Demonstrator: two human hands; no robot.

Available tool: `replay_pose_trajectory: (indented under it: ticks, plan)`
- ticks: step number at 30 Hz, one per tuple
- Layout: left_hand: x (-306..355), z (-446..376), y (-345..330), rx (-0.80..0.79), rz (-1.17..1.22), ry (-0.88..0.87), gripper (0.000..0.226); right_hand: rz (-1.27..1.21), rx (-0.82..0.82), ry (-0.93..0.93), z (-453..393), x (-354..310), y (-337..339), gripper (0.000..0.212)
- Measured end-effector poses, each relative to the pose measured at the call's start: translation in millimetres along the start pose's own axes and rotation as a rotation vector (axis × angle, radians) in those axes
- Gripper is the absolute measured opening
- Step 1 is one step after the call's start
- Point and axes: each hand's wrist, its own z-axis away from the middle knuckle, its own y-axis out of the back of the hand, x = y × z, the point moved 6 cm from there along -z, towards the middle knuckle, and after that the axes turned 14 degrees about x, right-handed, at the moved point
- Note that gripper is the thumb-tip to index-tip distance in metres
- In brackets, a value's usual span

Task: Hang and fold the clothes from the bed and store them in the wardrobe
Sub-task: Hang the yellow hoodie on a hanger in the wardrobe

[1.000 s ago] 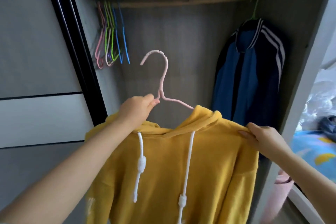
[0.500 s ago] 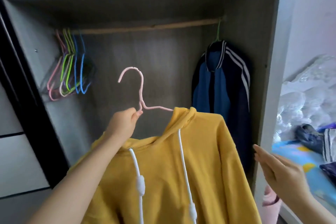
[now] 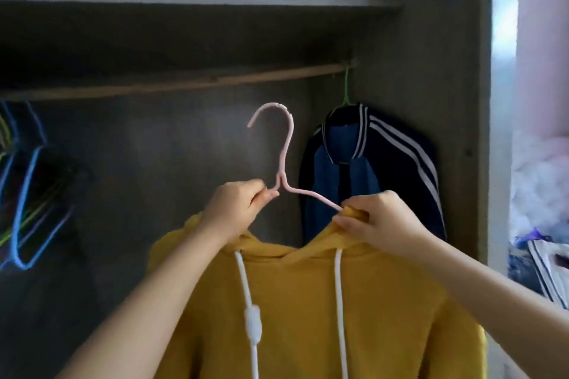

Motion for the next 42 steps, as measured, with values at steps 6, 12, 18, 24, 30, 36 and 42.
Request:
replay_pose_trajectory:
  ticks: [6,12,18,24,30,36,42]
  plan:
    - [-60.8,-109.5,4.8,-0.012,-0.589,-0.095,0.046,0.028,0.231,-0.244,-79.7,24.4,16.6,0.019]
    - [-113.1,-186.5,-14.6,0.023,-0.713,0.004,0.059,0.133,0.422,-0.403,-156.4,50.3,28.0,0.020]
    - [-137.0,-206.8,-34.2,0.021,-0.750,0.065,0.062,0.148,0.446,-0.546,-205.7,66.4,3.7,0.029]
    - [-149.5,-196.9,-36.4,0.105,-0.761,-0.013,0.080,0.265,0.351,-0.650,-215.0,83.2,-45.0,0.026]
    - [-148.3,-197.0,-36.6,0.075,-0.772,0.015,0.084,0.338,0.313,-0.638,-216.1,86.5,-57.5,0.024]
    - [-142.3,-194.1,-37.8,-0.007,-0.803,0.042,0.091,0.425,0.291,-0.589,-212.6,83.0,-61.5,0.024]
    - [-126.9,-178.2,-46.8,-0.105,-0.783,0.070,0.073,0.502,0.105,-0.484,-200.5,80.8,-52.8,0.035]
